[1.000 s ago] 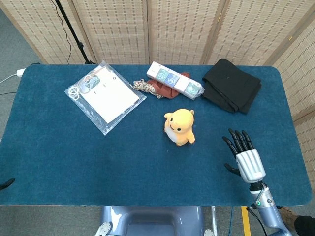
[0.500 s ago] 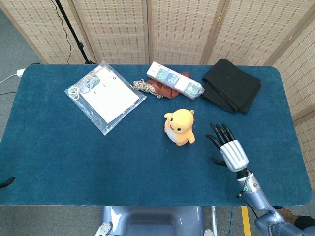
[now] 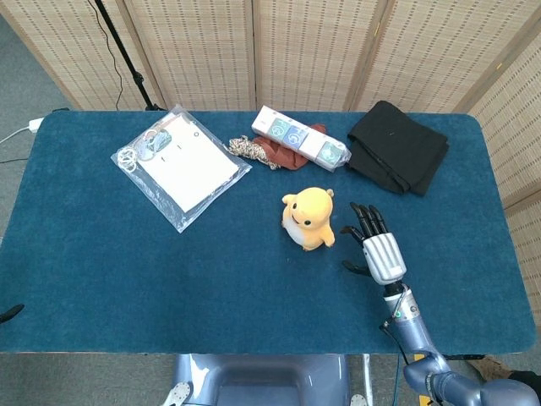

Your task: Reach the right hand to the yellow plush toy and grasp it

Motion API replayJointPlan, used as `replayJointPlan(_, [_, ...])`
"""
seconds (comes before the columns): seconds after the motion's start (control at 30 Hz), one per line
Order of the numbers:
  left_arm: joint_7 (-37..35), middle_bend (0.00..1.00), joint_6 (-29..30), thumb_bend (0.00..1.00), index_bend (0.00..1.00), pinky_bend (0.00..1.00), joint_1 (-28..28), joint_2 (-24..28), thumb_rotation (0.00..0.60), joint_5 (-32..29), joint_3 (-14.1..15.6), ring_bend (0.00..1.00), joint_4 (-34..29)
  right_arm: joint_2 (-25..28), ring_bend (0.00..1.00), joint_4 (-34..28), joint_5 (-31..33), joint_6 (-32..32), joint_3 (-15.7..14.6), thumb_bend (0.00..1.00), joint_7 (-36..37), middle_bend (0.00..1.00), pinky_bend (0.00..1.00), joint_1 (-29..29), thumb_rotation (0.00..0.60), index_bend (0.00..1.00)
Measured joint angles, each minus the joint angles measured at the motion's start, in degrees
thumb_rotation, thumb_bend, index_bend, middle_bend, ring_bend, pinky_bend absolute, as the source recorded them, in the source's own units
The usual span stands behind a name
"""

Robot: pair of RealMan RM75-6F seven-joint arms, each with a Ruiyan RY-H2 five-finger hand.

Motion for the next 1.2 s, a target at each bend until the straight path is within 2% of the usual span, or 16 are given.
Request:
replayJointPlan(0.17, [-0.4,0.0,0.0,0.0,0.0,0.0,0.0,0.1,0.6,-0.1,-0.1,0.0,0.2,-0.8,0.0,-3.2,4.3,-3.3,1.6,0.0,1.8,0.0,0.0,0.1,0.6,0.38])
replayJointPlan(0.37, [-0.9,0.0,0.0,0.0,0.0,0.0,0.0,0.1,0.6,-0.1,-0.1,0.0,0.5,0.0,0.0,-10.0,8.5,-6.7,3.3,0.0,1.3,0.01,0.0,0.1,0.6,0.44])
replayJointPlan(0.53, [-1.1,0.0,0.0,0.0,0.0,0.0,0.1,0.1,0.6,-0.1,-0.1,0.0,0.6,1.9,0.0,-16.9,12.3,-9.9,4.7,0.0,2.0,0.03,0.0,-0.3,0.6,0.49])
replayJointPlan(0.8, [-0.6,0.0,-0.1,0.0,0.0,0.0,0.0,0.1,0.6,0.0,-0.1,0.0,0.3,6.6,0.0,-28.8,19.0,-14.7,6.7,0.0,1.3,0.03,0.0,-0.9,0.6,0.5])
replayJointPlan(1.2, [-0.6,0.0,-0.3,0.0,0.0,0.0,0.0,0.1,0.6,-0.1,-0.2,0.0,0.4,6.9,0.0,-33.1,30.1,-18.2,9.9,0.0,-7.6,0.03,0.0,0.1,0.6,0.5])
